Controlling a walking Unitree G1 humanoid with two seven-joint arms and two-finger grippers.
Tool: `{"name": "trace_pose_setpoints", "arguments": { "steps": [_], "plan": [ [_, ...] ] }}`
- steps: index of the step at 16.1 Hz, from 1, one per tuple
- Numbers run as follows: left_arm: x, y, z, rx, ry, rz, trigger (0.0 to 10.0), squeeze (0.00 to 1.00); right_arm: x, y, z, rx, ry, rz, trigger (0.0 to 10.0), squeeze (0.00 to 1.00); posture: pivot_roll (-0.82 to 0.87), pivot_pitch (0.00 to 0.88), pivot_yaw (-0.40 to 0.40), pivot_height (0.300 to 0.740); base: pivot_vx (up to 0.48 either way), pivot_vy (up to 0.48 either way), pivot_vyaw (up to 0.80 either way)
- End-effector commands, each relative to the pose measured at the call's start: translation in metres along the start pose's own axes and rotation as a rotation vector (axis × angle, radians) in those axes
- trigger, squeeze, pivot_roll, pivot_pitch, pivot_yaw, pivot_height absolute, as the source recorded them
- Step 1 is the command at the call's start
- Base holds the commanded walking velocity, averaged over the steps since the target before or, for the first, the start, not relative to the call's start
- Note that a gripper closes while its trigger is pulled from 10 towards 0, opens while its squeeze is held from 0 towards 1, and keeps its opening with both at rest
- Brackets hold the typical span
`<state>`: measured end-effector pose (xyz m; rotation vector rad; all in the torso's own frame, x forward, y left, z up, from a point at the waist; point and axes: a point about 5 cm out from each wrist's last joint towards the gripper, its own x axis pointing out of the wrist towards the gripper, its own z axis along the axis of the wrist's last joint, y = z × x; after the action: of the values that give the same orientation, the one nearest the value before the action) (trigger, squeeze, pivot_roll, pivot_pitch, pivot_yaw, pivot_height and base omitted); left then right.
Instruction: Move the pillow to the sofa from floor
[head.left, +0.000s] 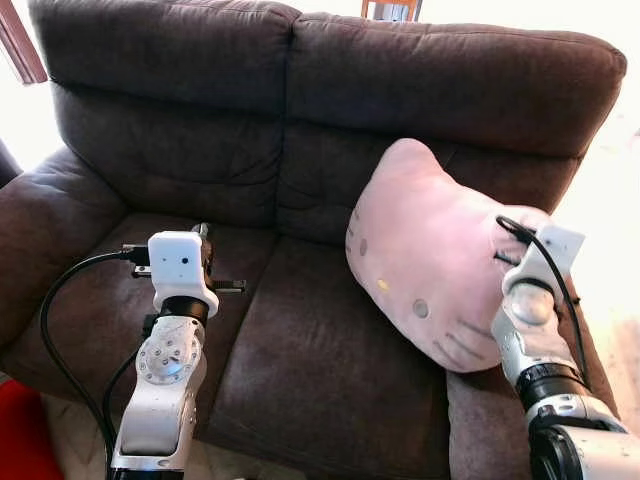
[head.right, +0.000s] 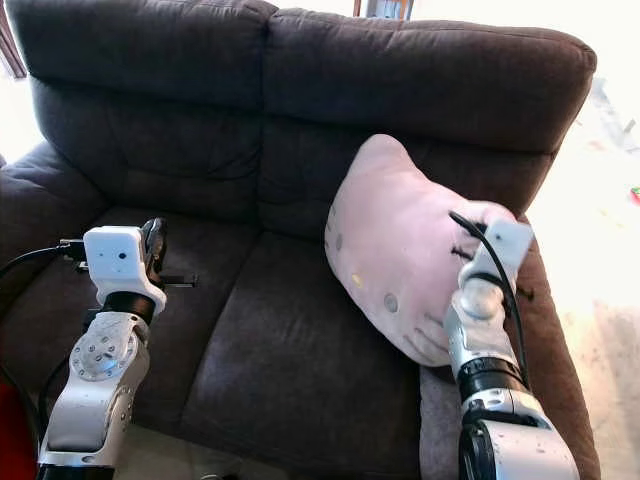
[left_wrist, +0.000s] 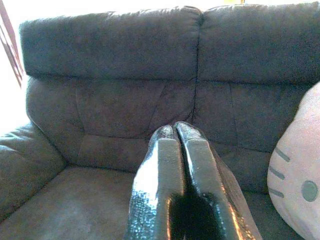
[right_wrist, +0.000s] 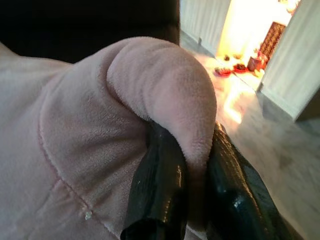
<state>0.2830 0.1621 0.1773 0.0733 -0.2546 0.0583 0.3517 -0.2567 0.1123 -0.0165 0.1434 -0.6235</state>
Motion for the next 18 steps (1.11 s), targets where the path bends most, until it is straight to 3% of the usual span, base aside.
{"name": "trace_pose_setpoints", "arguments": {
  "steps": [1,4,5,6,7,9,12,14,16,17,18],
  "plan": [
    [-0.002,0.001,0.0,0.007,0.005,-0.001,10.0,0.0,-0.004,-0.001,-0.013,-0.008,0.05,-0.008,10.0,0.0,0.07,0.108,-0.046,0.74,0.0,0.0,0.0],
    [-0.003,0.002,-0.001,0.0,0.017,0.0,10.0,0.0,-0.008,0.004,-0.019,0.0,0.075,0.03,10.0,0.0,0.07,0.121,-0.043,0.74,0.0,0.0,0.0],
    [-0.003,0.002,-0.003,-0.014,0.031,-0.003,10.0,0.0,-0.011,0.015,-0.022,0.022,0.095,0.122,10.0,0.0,0.07,0.123,-0.043,0.74,0.0,0.0,0.0],
    [-0.005,-0.001,-0.013,-0.053,0.081,-0.034,10.0,0.0,-0.014,0.025,-0.022,0.048,0.099,0.21,10.0,0.0,0.07,0.126,-0.042,0.74,0.0,0.0,0.0],
    [-0.01,0.004,-0.036,-0.023,0.139,-0.001,10.0,0.0,-0.02,0.037,-0.022,0.052,0.077,0.285,10.0,0.0,0.07,0.129,-0.043,0.74,0.0,0.0,0.0],
    [-0.013,0.012,-0.049,0.027,0.177,0.024,10.0,0.0,-0.026,0.047,-0.023,0.05,0.072,0.357,10.0,0.0,0.06,0.133,-0.044,0.74,0.0,0.0,0.0],
    [-0.009,0.019,-0.066,-0.005,0.258,0.047,10.0,0.0,-0.029,0.055,-0.024,0.059,0.076,0.405,10.0,0.0,0.07,0.135,-0.048,0.74,0.0,0.0,0.0],
    [-0.016,0.024,-0.099,-0.029,0.387,0.053,10.0,0.0,-0.03,0.057,-0.023,0.061,0.069,0.432,10.0,0.0,0.07,0.136,-0.048,0.74,0.0,0.0,0.0],
    [-0.037,0.027,-0.137,0.012,0.56,0.038,10.0,0.0,-0.029,0.055,-0.026,0.054,0.077,0.422,10.0,0.0,0.07,0.134,-0.047,0.74,0.0,0.0,0.0],
    [-0.04,0.027,-0.143,-0.002,0.587,0.033,10.0,0.0,-0.029,0.054,-0.026,0.053,0.08,0.418,10.0,0.0,0.07,0.134,-0.047,0.74,0.0,0.0,0.0],
    [-0.053,0.023,-0.16,0.02,0.671,-0.002,10.0,0.0,-0.029,0.052,-0.028,0.054,0.083,0.415,10.0,0.0,0.08,0.134,-0.045,0.74,0.0,0.0,0.0]
  ]
}}
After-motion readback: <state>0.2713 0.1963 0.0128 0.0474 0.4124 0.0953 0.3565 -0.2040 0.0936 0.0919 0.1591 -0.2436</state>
